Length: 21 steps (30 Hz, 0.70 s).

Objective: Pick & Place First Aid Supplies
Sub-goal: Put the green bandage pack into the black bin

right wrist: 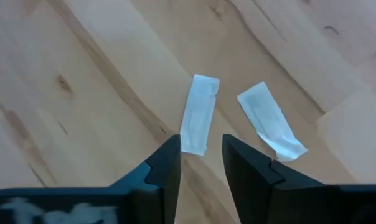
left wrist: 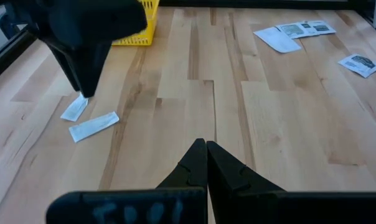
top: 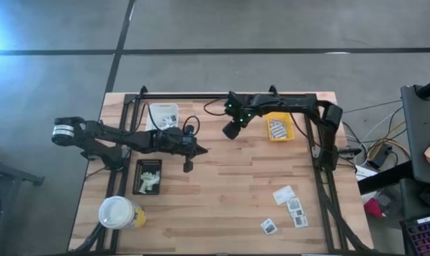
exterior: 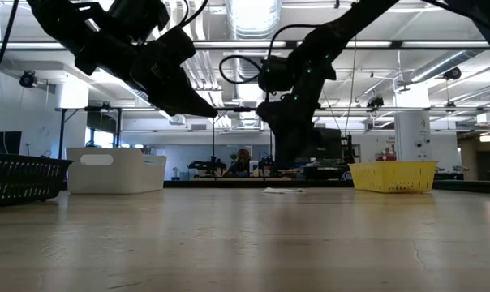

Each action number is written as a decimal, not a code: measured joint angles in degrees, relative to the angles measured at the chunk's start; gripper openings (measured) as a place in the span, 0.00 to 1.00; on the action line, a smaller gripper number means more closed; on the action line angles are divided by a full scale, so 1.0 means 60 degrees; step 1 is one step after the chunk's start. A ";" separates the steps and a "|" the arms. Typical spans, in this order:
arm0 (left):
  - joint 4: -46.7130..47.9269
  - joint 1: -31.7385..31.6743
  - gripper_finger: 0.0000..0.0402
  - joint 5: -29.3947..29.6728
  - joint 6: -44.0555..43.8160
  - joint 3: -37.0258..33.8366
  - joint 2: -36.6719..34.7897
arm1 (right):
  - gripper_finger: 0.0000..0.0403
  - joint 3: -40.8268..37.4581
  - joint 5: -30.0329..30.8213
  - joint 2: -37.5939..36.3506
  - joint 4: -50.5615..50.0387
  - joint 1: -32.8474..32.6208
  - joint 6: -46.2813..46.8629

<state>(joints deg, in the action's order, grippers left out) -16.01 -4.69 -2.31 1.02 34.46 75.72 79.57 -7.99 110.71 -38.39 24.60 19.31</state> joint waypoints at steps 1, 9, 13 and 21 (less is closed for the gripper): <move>0.0002 0.0000 0.00 0.0000 0.0000 0.0000 0.0000 | 0.28 0.0000 0.0000 0.0085 0.0026 0.0000 -0.0011; 0.0001 0.0000 0.00 0.0000 0.0000 0.0004 0.0000 | 0.24 0.0371 0.0076 0.0865 0.0305 0.0000 -0.0208; 0.0004 0.0000 0.00 0.0000 0.0004 0.0004 0.0000 | 0.25 0.0600 0.0252 0.1090 0.0324 -0.0004 -0.0284; 0.0007 0.0000 0.00 0.0000 0.0004 0.0004 0.0000 | 0.28 0.0659 0.0834 0.1094 0.0718 0.0018 -0.0287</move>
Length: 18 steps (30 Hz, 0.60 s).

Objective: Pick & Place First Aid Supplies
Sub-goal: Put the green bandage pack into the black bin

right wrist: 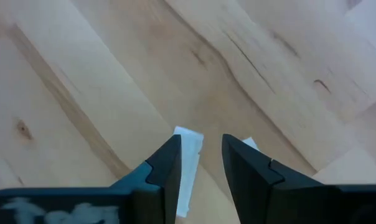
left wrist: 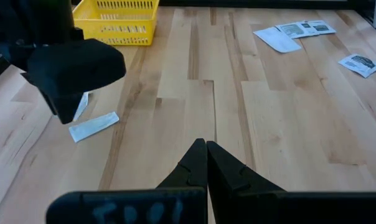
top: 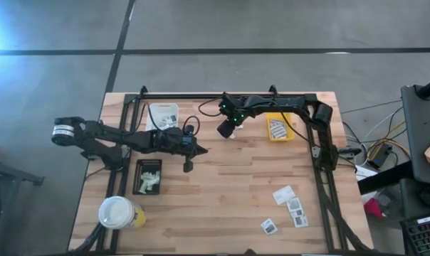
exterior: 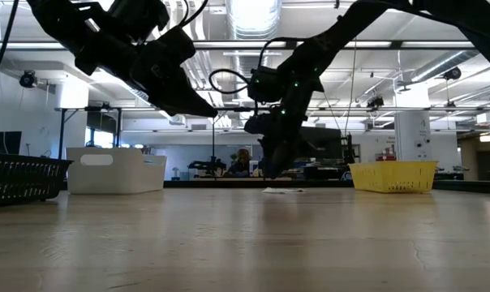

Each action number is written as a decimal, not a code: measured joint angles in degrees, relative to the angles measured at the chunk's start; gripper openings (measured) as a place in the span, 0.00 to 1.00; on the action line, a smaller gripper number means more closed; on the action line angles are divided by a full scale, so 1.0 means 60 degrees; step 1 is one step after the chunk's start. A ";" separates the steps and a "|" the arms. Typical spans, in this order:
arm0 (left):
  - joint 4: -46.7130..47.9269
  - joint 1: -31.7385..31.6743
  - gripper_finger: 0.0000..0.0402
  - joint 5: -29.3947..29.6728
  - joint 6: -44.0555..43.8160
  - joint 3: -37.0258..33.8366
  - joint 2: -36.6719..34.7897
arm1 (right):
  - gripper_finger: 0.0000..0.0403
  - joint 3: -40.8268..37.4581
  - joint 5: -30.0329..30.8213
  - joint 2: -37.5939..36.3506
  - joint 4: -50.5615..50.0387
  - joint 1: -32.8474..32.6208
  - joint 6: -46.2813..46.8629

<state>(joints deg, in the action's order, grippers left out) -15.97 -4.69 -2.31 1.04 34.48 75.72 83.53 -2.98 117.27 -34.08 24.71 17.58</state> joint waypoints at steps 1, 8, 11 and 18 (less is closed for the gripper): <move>-0.0001 0.0000 0.00 0.0000 0.0000 0.0000 0.0000 | 0.29 0.0000 0.0000 0.0009 0.0054 -0.0001 0.0009; -0.0003 0.0000 0.00 0.0000 0.0000 0.0000 0.0000 | 0.28 -0.0007 -0.0004 0.0372 0.0073 -0.0011 0.0071; -0.0004 0.0000 0.00 0.0000 0.0000 0.0000 0.0000 | 0.27 -0.0011 0.0004 0.0537 0.0069 -0.0011 0.0069; -0.0002 0.0000 0.00 0.0000 0.0069 0.0000 0.0000 | 0.26 -0.0004 -0.0107 0.0579 0.0069 -0.0011 0.0120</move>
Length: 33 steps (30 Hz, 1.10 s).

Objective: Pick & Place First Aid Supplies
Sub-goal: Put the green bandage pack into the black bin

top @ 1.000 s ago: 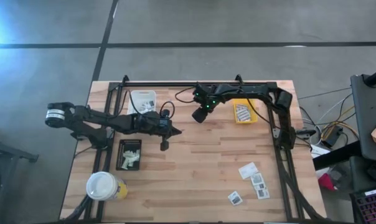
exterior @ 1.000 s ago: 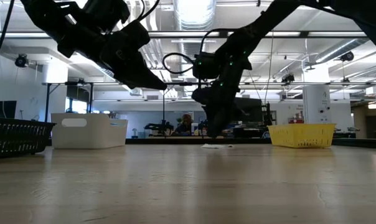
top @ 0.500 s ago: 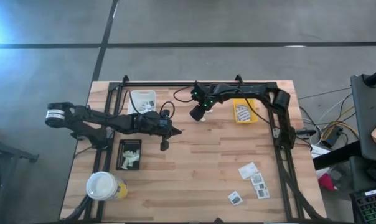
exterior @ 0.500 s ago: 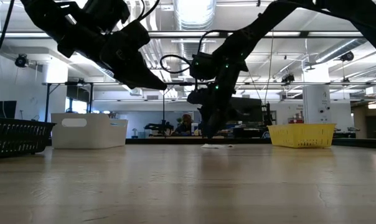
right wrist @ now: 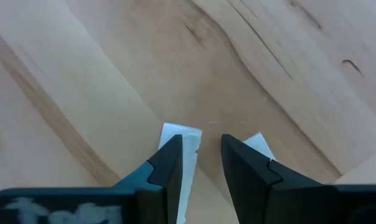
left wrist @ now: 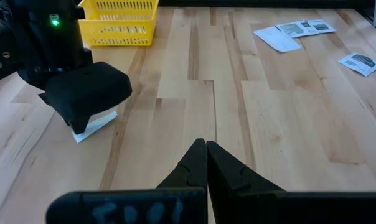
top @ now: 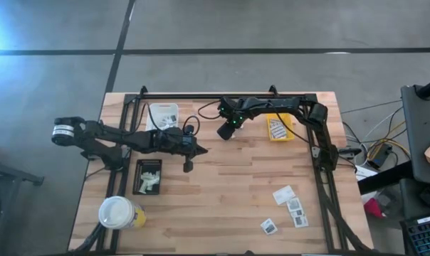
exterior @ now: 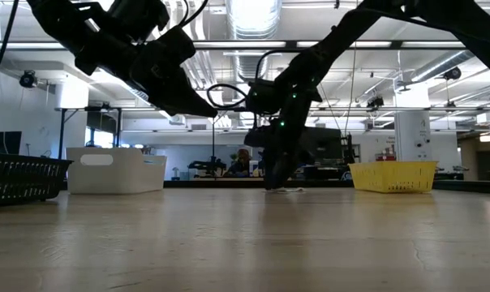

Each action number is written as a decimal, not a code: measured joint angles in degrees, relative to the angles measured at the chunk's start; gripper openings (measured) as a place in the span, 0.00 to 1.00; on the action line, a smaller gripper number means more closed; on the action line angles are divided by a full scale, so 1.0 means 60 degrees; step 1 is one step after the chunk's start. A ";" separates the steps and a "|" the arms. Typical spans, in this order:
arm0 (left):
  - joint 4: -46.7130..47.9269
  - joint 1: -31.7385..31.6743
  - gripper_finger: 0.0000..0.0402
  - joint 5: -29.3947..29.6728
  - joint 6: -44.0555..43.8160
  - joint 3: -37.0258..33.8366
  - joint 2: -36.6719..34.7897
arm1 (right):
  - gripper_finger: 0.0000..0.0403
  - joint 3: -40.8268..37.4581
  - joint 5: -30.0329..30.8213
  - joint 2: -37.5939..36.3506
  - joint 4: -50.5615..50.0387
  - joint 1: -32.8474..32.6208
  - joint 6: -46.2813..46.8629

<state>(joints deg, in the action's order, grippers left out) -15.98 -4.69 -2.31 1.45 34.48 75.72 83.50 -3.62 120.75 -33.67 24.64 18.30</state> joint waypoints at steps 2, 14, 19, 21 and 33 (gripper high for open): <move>0.0002 0.0000 0.00 0.0000 0.0000 0.0000 0.0000 | 0.27 0.0021 -0.0286 0.0000 -0.0036 0.0009 0.0000; 0.0002 0.0000 0.00 0.0000 0.0007 0.0000 0.0000 | 0.23 0.0040 -0.1419 -0.0025 -0.0418 0.0000 0.0026; 0.0005 0.0000 0.00 -0.0001 0.0011 0.0000 0.0000 | 0.23 0.0040 -0.1578 -0.0037 -0.0556 -0.0007 0.0020; 0.0002 0.0000 0.00 0.0000 0.0011 0.0000 0.0000 | 0.24 0.0040 -0.1739 -0.0044 -0.0682 -0.0007 -0.0041; 0.0002 0.0000 0.00 0.0000 0.0011 0.0000 0.0000 | 0.11 0.0036 -0.1944 -0.0044 -0.0679 -0.0004 -0.0076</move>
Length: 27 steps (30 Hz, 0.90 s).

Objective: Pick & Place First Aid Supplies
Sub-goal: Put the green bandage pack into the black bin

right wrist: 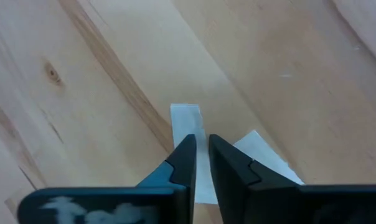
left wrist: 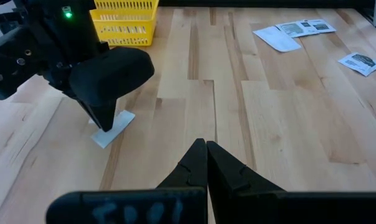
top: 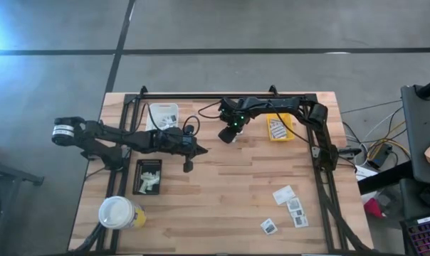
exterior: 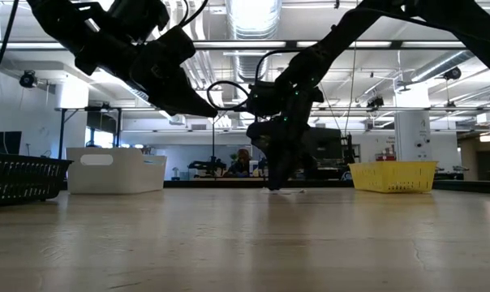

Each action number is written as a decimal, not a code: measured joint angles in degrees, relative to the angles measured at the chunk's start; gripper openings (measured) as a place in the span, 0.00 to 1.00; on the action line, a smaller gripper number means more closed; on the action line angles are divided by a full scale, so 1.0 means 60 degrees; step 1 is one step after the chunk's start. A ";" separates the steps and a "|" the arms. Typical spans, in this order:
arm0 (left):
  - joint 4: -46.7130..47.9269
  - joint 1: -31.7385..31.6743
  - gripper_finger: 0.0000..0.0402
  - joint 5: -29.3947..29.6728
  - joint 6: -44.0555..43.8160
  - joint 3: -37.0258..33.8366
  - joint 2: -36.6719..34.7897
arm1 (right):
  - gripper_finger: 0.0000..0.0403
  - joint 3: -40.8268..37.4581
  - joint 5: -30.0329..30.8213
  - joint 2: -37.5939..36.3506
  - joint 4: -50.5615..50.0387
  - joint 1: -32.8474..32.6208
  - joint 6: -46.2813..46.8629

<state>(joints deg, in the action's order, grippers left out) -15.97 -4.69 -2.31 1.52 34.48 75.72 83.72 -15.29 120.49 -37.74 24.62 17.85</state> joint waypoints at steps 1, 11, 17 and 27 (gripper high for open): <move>0.0000 0.0000 0.00 0.0000 0.0000 0.0000 0.0000 | 0.10 0.0000 0.0002 0.0000 0.0001 0.0000 -0.0002; 0.0000 0.0000 0.00 0.0000 -0.0004 0.0000 0.0000 | 0.02 -0.0004 0.0011 0.0000 0.0004 -0.0002 -0.0063; 0.0007 -0.0004 0.00 0.0000 -0.0004 0.0000 0.0000 | 0.02 0.0047 -0.0043 -0.0059 -0.0346 -0.0087 -0.0313; 0.0058 -0.0004 0.00 0.0000 -0.0025 0.0000 0.0000 | 0.02 0.0062 -0.0222 -0.0736 -0.0622 -0.0440 -0.0539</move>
<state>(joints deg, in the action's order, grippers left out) -15.62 -4.71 -2.31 1.37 34.48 75.72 84.09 -16.62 116.07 -41.47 21.98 14.61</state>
